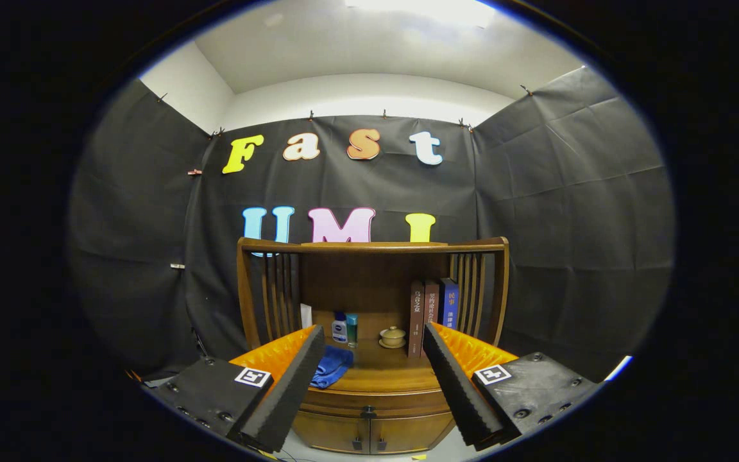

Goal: Pull open the drawer, take out the items inside it, and place them on the countertop above the cabinet.

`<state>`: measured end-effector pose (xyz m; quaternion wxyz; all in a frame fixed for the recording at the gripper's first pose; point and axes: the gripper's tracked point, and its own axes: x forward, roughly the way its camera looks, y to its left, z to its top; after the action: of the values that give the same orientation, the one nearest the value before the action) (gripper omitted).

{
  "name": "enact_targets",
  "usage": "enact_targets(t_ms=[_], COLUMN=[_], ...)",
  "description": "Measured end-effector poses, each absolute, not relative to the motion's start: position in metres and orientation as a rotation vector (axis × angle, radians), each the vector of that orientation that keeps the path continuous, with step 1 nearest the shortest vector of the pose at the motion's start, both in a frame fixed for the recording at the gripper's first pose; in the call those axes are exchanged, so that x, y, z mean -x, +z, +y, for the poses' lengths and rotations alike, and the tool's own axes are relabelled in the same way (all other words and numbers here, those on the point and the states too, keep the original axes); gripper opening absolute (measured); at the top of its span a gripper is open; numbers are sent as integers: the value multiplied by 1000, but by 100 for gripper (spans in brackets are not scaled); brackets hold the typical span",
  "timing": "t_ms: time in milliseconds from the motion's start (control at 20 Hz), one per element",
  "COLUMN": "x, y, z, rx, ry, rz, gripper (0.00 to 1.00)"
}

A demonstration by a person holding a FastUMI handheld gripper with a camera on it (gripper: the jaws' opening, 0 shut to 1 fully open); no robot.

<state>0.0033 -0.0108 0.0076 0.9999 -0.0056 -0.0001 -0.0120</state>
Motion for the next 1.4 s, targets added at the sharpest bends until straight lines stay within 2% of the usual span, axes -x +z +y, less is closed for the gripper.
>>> enact_targets(t_ms=[550, 850, 1400], x=[-25, -55, -107], y=[-25, -100, -261], z=[-15, -17, -19], rx=[19, -29, -21], ry=[-27, -25, -48], rz=[43, 89, 295], gripper=[99, 99, 99])
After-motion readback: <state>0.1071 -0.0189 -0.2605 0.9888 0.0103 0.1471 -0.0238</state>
